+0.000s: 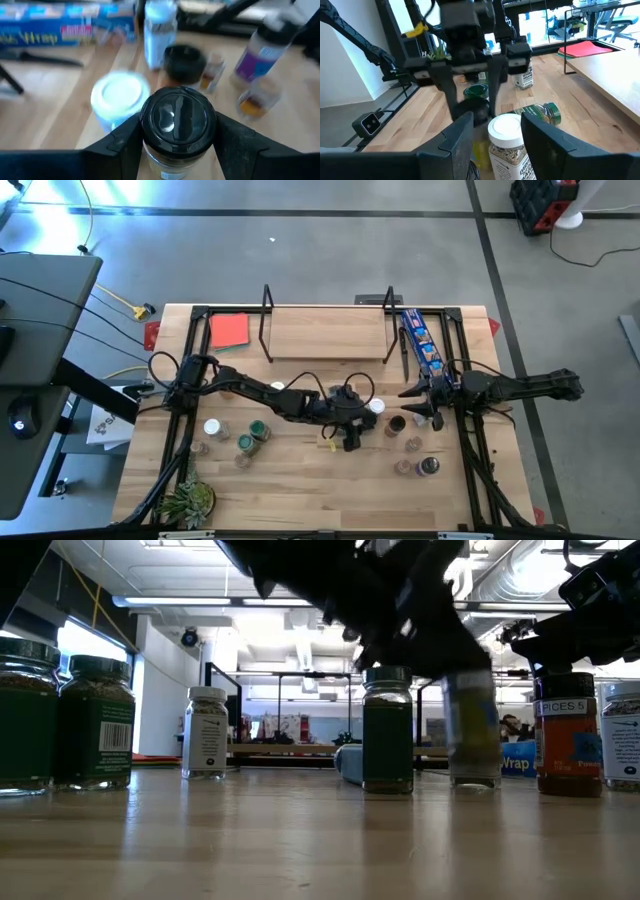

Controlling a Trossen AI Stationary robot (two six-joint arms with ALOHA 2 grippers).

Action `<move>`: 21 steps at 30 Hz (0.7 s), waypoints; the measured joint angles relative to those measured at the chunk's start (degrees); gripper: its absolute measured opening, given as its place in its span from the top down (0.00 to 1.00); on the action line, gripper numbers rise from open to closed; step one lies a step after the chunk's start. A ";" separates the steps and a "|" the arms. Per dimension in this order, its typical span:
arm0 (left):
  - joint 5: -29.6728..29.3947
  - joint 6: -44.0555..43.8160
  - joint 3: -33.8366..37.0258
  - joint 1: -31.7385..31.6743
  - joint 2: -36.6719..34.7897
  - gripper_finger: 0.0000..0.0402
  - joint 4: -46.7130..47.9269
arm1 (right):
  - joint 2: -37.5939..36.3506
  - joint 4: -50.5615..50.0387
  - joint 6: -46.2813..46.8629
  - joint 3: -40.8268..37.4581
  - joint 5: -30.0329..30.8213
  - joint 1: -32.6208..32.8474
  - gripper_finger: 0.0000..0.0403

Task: Shelf spices
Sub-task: Put the black seasoning bottle on the shelf

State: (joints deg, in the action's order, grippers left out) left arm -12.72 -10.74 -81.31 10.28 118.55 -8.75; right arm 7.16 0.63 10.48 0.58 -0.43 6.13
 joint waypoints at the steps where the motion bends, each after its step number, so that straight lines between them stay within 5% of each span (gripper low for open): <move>1: -0.32 0.02 -0.65 0.10 -0.48 0.52 0.31 | 0.00 0.01 0.00 -0.02 0.00 0.00 0.60; 5: -2.45 0.99 -4.54 0.37 -3.69 0.52 5.30 | 0.00 -0.01 0.00 -0.02 0.00 0.00 0.60; 12: -13.56 3.18 -11.83 -3.74 -12.96 0.52 31.51 | 0.00 0.00 0.00 -0.01 0.00 0.02 0.60; 16: -13.51 5.57 -10.25 -13.09 -18.07 0.52 40.62 | -0.02 0.00 0.00 -0.02 0.00 0.00 0.60; 21: -9.45 10.83 -6.23 -28.45 -19.09 0.52 39.61 | -0.02 -0.01 0.00 -0.02 0.00 0.00 0.60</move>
State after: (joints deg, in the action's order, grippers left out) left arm -22.17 0.10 -87.54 -18.16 99.46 30.86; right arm 7.14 0.62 10.48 0.56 -0.43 6.13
